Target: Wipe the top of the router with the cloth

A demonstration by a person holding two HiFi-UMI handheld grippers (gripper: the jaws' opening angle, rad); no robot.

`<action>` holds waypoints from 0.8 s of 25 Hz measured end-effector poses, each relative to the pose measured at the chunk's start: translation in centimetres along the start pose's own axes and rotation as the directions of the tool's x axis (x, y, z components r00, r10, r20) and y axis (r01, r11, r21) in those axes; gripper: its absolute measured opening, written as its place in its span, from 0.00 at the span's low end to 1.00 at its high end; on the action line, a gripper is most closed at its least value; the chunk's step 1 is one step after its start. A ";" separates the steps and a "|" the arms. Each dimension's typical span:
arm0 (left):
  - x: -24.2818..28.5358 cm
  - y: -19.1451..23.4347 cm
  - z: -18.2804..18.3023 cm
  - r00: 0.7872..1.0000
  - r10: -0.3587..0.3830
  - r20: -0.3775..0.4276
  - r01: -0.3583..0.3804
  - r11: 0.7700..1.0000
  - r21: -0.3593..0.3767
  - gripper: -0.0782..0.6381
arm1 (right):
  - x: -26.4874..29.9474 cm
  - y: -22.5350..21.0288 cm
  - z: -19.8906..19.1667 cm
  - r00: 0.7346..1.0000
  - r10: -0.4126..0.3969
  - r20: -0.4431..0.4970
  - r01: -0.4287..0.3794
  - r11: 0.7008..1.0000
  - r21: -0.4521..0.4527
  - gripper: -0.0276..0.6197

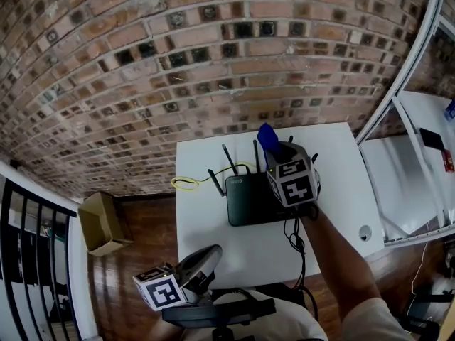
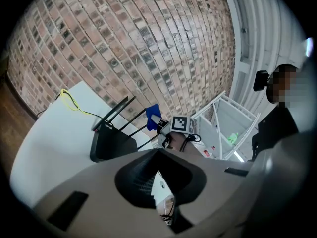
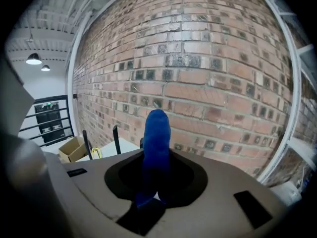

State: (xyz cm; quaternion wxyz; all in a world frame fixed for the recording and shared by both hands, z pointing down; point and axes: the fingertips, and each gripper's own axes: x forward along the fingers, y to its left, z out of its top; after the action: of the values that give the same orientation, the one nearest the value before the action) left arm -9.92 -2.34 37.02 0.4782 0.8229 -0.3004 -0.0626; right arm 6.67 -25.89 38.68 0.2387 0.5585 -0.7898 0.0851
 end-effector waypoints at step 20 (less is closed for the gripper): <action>-1.8 0.9 0.6 0.996 0.071 0.049 -0.071 0.997 0.000 0.13 | 4.9 3.3 -7.6 0.974 0.072 -0.214 -0.083 0.996 -0.042 0.20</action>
State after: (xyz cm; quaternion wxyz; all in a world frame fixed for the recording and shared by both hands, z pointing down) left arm -12.03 -2.12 37.07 0.4720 0.8103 -0.3411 -0.0656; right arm 4.48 -25.76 48.03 0.3322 0.5090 -0.7828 0.1336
